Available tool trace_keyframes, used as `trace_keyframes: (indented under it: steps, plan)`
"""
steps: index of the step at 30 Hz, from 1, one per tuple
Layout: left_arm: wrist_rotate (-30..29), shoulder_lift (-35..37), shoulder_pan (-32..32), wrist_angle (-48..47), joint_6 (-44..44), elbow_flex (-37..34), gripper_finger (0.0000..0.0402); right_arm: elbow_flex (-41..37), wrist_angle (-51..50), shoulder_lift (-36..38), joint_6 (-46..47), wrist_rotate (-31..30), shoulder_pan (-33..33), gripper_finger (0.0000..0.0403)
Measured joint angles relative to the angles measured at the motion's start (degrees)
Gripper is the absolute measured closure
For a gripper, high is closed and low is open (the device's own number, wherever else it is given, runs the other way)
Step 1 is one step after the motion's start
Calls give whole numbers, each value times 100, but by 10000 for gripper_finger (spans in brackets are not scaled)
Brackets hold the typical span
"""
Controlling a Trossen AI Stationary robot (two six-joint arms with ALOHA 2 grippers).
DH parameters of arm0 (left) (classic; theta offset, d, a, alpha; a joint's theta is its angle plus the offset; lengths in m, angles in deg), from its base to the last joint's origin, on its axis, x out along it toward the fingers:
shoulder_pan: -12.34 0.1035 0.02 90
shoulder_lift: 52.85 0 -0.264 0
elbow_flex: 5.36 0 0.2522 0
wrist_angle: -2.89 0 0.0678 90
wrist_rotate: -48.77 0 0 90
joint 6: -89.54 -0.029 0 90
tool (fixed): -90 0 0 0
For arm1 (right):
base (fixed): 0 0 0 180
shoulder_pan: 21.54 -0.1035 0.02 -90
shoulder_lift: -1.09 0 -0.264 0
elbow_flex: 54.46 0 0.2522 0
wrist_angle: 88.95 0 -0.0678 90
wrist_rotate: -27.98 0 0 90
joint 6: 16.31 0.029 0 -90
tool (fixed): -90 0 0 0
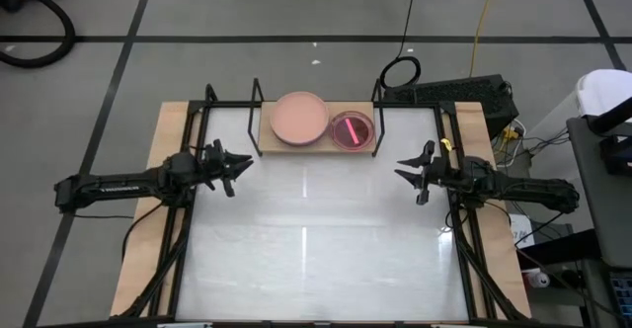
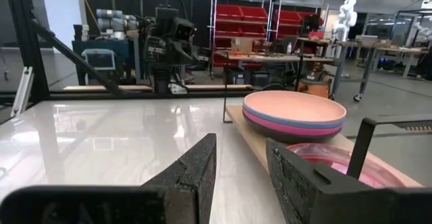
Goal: Place and stack plates onto a shelf
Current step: Return to Home Position
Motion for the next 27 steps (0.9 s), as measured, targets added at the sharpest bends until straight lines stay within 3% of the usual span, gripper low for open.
trace_keyframes:
  steps: [27]
  plan:
    - [0, 0, 0, 0, -2, 0, 317, 0, 60, -2, 0, 22, 0, 291]
